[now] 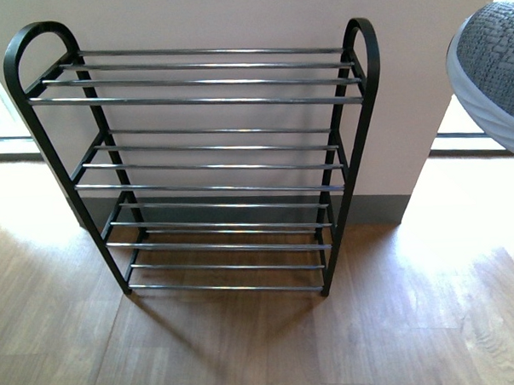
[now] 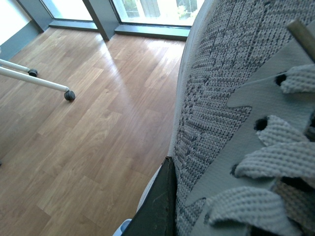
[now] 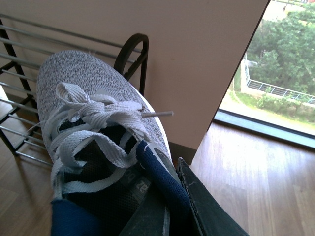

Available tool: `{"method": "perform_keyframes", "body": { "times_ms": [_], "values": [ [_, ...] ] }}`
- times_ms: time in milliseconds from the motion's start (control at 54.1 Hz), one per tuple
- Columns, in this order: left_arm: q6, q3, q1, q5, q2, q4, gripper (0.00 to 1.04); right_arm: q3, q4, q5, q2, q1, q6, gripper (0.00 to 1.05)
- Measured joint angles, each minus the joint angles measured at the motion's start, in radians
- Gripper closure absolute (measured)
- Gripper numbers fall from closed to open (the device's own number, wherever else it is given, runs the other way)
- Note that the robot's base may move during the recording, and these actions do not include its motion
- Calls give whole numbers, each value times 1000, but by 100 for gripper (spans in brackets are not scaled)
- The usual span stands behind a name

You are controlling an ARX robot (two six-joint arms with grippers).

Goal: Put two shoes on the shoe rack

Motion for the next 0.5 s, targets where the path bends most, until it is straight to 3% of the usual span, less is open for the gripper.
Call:
{"method": "perform_keyframes", "body": {
  "times_ms": [499],
  "values": [
    [0, 0, 0, 0, 0, 0, 103, 0, 0, 3, 0, 0, 0, 103]
  ]
}}
